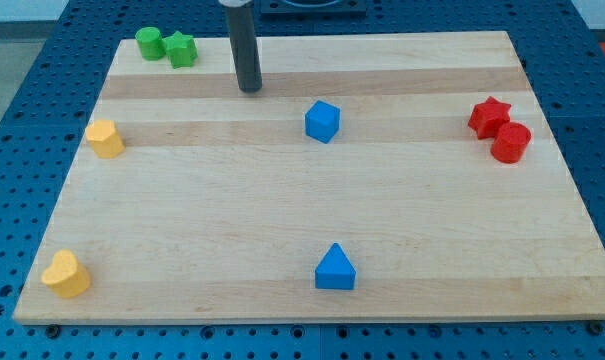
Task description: Place the yellow heart horizontally at the right of the yellow hexagon
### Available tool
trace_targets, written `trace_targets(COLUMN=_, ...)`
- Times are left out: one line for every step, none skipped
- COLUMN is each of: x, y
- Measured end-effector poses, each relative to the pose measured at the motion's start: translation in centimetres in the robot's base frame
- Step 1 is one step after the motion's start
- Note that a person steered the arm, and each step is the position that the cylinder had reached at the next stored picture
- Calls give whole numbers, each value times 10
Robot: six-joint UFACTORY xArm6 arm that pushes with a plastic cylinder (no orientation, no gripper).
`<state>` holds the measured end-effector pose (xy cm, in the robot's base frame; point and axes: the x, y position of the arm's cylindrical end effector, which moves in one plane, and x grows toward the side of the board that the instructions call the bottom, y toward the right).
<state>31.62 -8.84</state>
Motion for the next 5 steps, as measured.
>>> trace_targets(x=50, y=0)
trace_targets(x=116, y=0)
trace_targets(x=184, y=0)
trace_targets(x=301, y=-13)
trace_targets(x=303, y=-17)
